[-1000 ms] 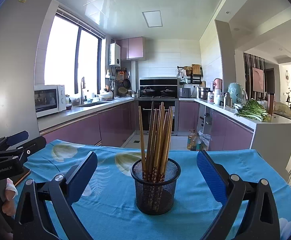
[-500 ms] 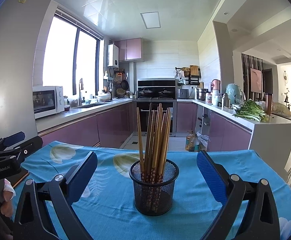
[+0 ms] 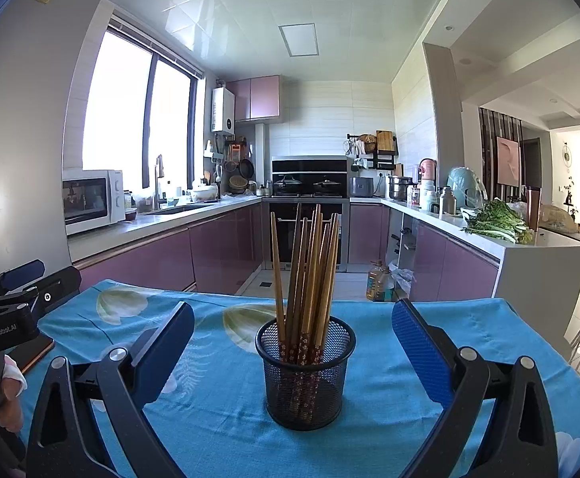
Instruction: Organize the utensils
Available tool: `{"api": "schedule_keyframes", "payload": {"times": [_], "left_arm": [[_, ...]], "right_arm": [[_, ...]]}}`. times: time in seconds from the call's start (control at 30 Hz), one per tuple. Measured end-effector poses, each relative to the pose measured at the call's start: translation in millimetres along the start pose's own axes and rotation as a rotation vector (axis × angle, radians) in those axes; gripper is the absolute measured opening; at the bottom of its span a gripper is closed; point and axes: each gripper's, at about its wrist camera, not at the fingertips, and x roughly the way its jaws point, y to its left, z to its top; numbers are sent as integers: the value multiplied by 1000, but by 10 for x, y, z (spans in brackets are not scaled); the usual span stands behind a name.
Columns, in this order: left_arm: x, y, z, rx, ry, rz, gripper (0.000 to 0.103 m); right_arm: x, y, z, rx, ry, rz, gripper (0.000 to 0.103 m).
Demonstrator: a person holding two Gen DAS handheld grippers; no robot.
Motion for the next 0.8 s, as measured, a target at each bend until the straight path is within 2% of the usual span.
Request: {"api": "schedule_keyframes", "payload": {"times": [0.8], "left_arm": [[5, -62, 13, 11, 0, 6, 97]], "right_arm": [[13, -18, -3, 2, 4, 3, 96]]}}
